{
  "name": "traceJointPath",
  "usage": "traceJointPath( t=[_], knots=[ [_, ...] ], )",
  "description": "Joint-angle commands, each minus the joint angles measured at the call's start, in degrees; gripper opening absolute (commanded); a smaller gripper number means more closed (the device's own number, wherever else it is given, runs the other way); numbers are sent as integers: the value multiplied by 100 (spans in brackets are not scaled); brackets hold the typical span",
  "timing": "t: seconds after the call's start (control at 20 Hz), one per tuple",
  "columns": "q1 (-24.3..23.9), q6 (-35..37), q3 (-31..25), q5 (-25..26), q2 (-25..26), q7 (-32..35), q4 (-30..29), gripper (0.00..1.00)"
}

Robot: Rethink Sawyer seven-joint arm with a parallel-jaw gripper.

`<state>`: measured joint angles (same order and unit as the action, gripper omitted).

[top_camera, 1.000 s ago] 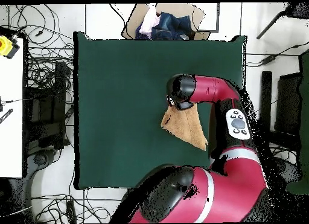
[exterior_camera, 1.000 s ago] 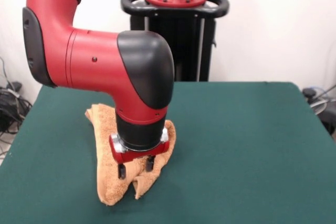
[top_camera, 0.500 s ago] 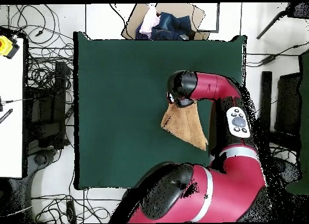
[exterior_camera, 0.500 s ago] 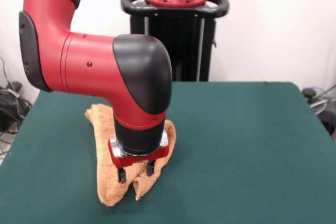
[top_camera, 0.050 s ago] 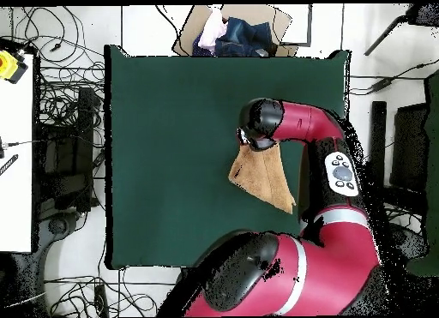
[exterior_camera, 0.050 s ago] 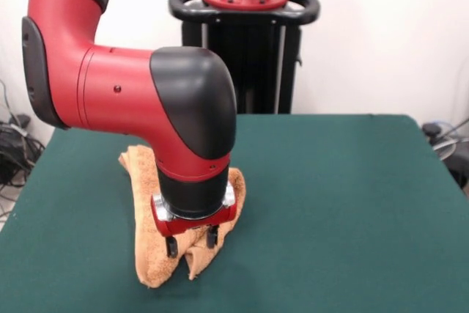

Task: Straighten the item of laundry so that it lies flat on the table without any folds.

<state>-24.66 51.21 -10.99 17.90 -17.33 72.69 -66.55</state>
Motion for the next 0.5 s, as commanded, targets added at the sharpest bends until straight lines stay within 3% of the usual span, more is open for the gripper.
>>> traceJointPath(
  t=[0.05,0.5],
  knots=[
    [202,52,-389,-4,197,123,206,100],
    [355,-51,-240,19,279,404,321,100]
  ],
)
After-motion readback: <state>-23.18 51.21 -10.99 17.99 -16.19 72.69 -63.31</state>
